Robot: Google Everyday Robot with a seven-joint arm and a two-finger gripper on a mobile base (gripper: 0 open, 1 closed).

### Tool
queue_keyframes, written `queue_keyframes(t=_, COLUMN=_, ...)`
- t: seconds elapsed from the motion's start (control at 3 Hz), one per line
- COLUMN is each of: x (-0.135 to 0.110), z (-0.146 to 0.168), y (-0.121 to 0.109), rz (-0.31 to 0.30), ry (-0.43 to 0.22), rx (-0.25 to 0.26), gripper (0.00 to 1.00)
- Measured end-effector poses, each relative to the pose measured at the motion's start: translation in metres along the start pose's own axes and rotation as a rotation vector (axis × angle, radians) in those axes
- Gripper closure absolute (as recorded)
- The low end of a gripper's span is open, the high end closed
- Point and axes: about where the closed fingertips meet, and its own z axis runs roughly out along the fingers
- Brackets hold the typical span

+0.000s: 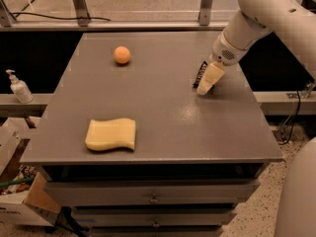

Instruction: Move rxbar chocolate near sponge

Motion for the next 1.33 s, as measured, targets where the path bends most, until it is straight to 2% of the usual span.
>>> queue_keyframes(t=0.33, x=-0.0027, z=0.0107, y=-0.0014, rz=0.004, ry=-0.003, rx=-0.016, gripper=0.41)
queue_keyframes(t=1.0, x=-0.0050, z=0.0074, y=-0.0023, rz=0.007, ry=-0.003, rx=-0.019, gripper=0.87)
queue_keyframes(t=1.33, x=-0.0052, z=0.0067, y=-0.0024, rz=0.006, ry=-0.004, rx=-0.019, gripper=1.00)
